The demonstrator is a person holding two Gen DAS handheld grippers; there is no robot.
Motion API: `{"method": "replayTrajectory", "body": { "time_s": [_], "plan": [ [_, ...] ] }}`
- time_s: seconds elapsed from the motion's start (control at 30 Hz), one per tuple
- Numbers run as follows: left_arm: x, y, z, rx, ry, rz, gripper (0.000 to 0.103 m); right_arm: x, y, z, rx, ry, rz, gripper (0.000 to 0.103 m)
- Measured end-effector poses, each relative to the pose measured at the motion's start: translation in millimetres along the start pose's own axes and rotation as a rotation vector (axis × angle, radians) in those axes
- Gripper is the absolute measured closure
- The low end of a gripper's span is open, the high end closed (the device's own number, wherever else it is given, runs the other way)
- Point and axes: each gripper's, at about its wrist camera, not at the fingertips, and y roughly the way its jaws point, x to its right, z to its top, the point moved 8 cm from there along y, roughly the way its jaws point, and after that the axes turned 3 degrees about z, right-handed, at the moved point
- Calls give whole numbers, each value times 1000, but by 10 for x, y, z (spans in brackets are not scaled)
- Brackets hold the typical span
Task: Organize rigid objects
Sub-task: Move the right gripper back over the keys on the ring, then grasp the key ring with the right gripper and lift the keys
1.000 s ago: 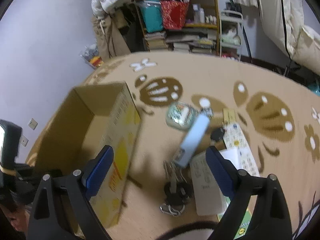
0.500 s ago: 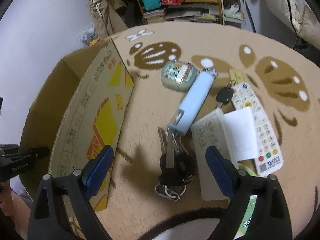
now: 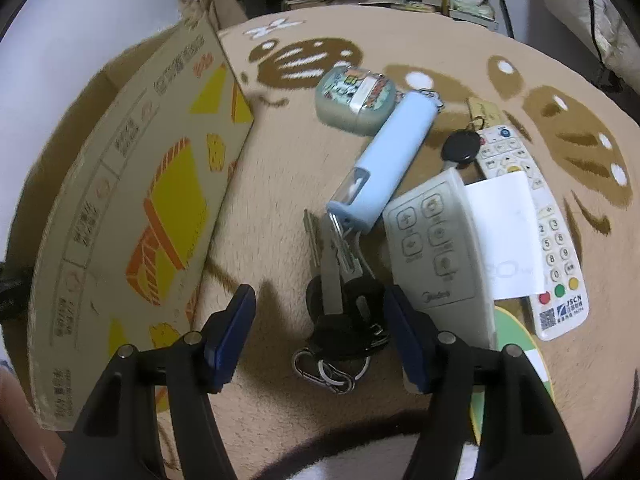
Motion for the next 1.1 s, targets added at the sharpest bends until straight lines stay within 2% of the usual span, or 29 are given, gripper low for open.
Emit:
{"method": "replayTrajectory", "body": {
  "time_s": [0.17, 0.23, 0.37, 0.43, 0.5, 0.53, 0.6, 0.8, 1.1],
  "plan": [
    [4, -2, -1, 0, -2, -1, 89, 11, 69, 3, -5, -21, -20, 32],
    [4, -4, 0, 0, -1, -1, 89, -14, 106, -4, -15, -27, -11, 38],
    [2, -6, 0, 0, -1, -2, 89, -47, 161, -20, -12, -31, -23, 40],
    [1, -6, 1, -1, -2, -2, 89, -10, 150, -21, 0, -16, -39, 58],
    [-5, -5, 1, -2, -4, -3, 89, 46, 116, -30, 11, 17, -27, 69],
    [-8, -6, 4, -2, -5, -5, 89, 84, 105, -22, 15, 41, -17, 74],
    [-15, -7, 5, -2, -6, -7, 89, 128, 88, -24, 20, 57, -7, 78],
    [-20, -5, 6, -1, -4, -12, 91, 112, 54, -10, 46, 52, -23, 80],
    [-1, 3, -11, -4, 0, -16, 93, 134, -79, 3, 76, 90, 9, 80]
  ]
}}
